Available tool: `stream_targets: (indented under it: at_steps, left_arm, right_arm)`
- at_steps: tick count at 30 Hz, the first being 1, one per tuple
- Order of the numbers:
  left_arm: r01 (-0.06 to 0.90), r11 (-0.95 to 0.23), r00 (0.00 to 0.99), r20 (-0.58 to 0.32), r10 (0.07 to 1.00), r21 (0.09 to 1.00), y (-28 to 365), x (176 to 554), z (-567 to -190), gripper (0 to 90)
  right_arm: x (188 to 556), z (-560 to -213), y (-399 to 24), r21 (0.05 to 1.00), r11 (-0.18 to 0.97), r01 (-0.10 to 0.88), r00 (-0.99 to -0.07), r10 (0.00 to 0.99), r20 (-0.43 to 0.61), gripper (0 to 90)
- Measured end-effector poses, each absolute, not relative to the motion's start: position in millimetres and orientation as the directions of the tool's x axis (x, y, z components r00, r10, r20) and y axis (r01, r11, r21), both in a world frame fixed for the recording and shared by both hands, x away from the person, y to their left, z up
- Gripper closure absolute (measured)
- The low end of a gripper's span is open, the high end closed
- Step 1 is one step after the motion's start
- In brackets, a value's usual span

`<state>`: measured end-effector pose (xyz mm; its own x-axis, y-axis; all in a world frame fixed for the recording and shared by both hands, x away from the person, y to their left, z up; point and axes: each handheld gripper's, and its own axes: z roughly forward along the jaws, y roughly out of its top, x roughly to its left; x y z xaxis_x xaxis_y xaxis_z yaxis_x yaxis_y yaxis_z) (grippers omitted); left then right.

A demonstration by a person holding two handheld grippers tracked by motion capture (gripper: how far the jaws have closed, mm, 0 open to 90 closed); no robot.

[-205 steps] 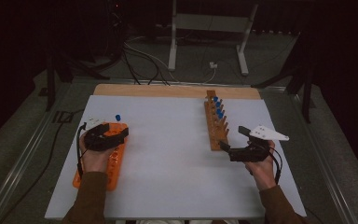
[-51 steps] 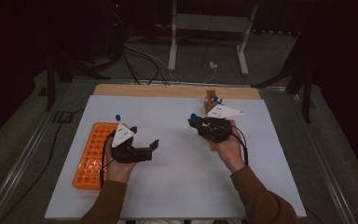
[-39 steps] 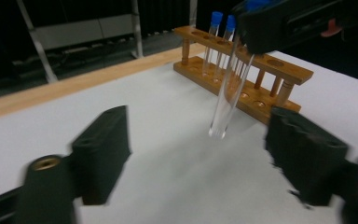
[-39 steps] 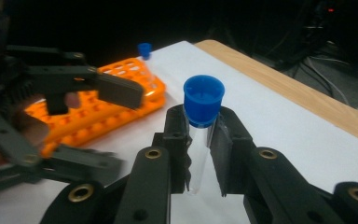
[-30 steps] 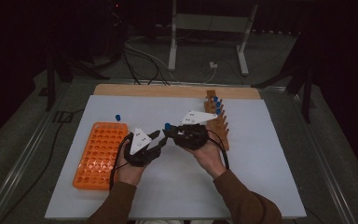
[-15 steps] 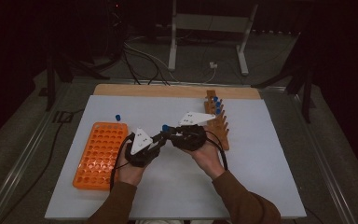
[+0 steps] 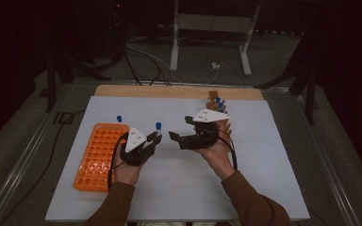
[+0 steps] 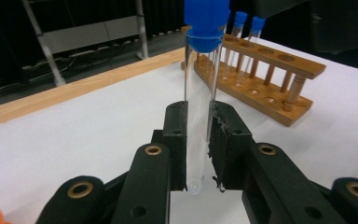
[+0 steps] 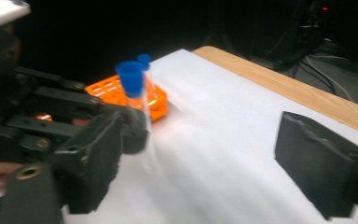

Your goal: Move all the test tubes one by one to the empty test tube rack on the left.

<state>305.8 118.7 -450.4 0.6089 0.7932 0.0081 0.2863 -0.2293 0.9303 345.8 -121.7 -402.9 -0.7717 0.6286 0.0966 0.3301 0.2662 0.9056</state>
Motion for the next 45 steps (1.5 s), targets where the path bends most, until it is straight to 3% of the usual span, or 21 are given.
stream_targets:
  at_steps: [3,9,29,45]
  left_arm:
    - [0.289,-0.227,0.599,0.009,0.801,0.93,123.1,306.2,-449.5,78.4]
    - [0.296,-0.204,0.567,0.0,0.824,0.933,134.7,307.2,-447.7,78.4]
    - [0.305,-0.11,0.426,-0.032,0.904,0.946,192.7,311.5,-445.2,78.3]
    - [0.318,-0.097,0.371,-0.03,0.928,0.943,209.3,318.0,-453.3,78.1]
  right_arm:
    - [347.8,-405.8,-128.8,0.903,0.265,0.337,-0.75,0.656,0.087,6.9]
    - [350.2,-414.7,-147.5,0.896,0.263,0.359,-0.705,0.705,0.075,2.3]
    - [341.8,-426.7,-218.8,0.913,0.188,0.361,-0.613,0.786,0.081,0.9]
    - [331.0,-436.4,-259.2,0.907,0.168,0.386,-0.572,0.815,0.093,0.9]
